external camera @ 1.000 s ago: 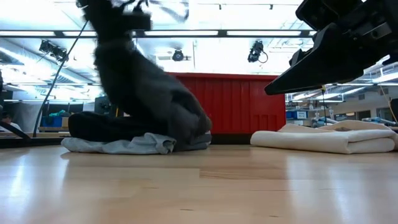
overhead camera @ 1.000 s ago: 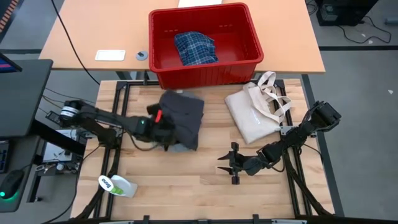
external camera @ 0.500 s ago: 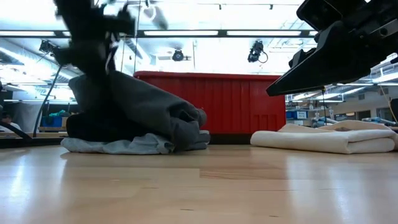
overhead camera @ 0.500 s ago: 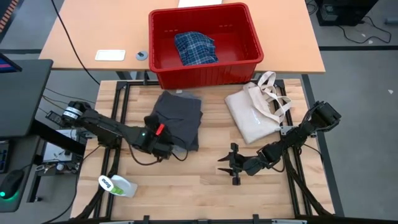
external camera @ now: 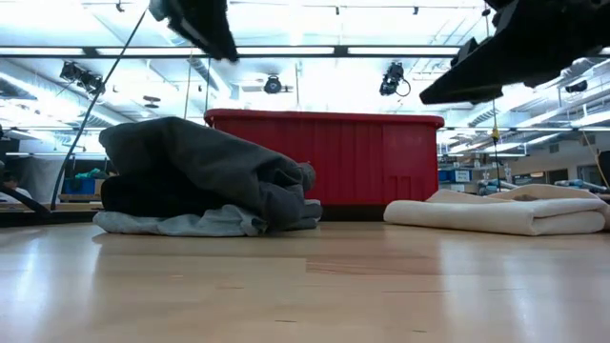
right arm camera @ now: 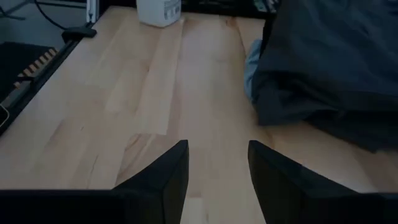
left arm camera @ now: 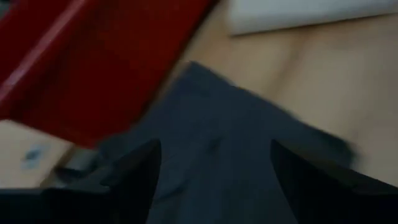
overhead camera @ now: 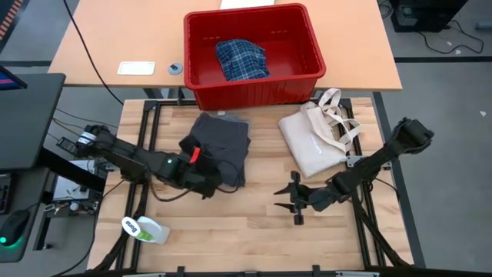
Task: Fold Laundry from Bin
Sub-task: Remove the blue short from the laundry organizer
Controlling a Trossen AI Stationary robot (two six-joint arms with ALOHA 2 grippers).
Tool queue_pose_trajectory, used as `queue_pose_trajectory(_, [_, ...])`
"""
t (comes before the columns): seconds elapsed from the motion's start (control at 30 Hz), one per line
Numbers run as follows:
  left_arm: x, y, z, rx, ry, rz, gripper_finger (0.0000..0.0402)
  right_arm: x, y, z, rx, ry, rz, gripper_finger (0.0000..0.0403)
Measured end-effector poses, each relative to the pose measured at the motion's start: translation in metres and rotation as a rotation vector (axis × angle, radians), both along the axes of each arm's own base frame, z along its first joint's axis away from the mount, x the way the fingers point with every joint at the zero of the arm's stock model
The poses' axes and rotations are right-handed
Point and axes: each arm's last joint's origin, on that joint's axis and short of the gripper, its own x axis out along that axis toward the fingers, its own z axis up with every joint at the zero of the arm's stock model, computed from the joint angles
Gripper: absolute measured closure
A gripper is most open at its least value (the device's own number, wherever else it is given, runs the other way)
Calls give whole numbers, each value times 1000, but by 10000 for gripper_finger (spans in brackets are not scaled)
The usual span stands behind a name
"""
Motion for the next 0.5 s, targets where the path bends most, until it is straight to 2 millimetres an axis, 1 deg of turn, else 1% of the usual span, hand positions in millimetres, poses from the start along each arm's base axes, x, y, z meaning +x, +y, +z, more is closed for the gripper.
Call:
queue_pose_trajectory(0.07, [2,12,-16,51,4,69,96,-1,-1,3,-3,-5,-4,229])
queue_pose_trajectory(0.13, [4,27,-33,54,23,128,96,-1,-2,3,-8,-3,-6,229])
queue_pose_trajectory(0.2, [8,37,-49,52,-7,155,96,0,-4,2,-34,1,-10,229])
queue_pose_trajectory(0.27, [16,36,-60,86,-82,115,96,1,-7,2,-88,-6,-35,229])
queue_pose_trajectory(0.33, [27,29,-65,155,-178,46,101,3,-14,8,-150,-33,-67,229])
queue_pose_trajectory(0.4, [35,23,-62,217,-274,-34,111,4,-25,20,-168,-82,-88,231])
queue_pose_trajectory(0.5, [37,22,-63,299,-338,-83,127,1,-44,40,-162,-128,-65,236])
